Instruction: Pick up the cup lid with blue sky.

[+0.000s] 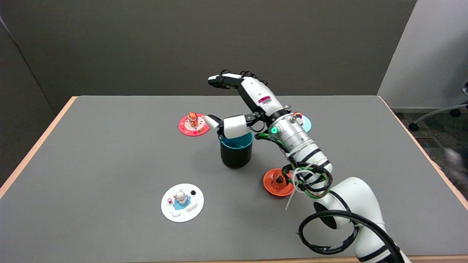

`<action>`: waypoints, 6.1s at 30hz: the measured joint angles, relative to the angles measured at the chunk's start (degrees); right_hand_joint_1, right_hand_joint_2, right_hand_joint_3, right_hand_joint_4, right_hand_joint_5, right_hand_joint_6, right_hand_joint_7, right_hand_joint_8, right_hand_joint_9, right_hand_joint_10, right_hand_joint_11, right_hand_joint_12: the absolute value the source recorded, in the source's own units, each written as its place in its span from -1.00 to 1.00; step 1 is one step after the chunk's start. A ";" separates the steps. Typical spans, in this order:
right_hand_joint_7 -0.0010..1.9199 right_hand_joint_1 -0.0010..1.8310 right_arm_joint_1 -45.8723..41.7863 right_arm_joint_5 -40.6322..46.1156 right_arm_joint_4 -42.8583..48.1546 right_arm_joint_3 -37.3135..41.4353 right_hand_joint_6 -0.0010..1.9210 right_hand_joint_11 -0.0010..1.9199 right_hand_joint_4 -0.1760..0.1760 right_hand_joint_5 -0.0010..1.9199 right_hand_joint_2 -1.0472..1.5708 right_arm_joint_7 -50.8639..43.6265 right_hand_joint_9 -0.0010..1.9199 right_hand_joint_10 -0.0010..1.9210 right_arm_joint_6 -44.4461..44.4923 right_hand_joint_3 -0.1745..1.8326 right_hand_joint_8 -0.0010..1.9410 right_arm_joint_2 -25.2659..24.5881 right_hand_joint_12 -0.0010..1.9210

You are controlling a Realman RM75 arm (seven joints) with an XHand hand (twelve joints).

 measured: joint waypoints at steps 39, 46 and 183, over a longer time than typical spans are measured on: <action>-0.41 -0.13 18.62 -3.08 12.05 1.01 -0.80 -0.67 -0.71 -0.47 0.08 0.95 -0.51 -0.81 28.85 0.15 -0.81 18.31 -0.59; -0.38 -0.09 20.16 -0.09 15.61 0.97 -0.80 -0.70 -0.76 -0.42 0.11 0.98 -0.48 -0.81 31.83 0.14 -0.82 21.18 -0.52; -0.50 -0.08 45.22 32.13 49.91 -49.06 -0.80 -0.62 -0.44 -0.45 0.24 5.39 -0.50 -0.81 7.07 0.07 -0.81 44.35 -0.79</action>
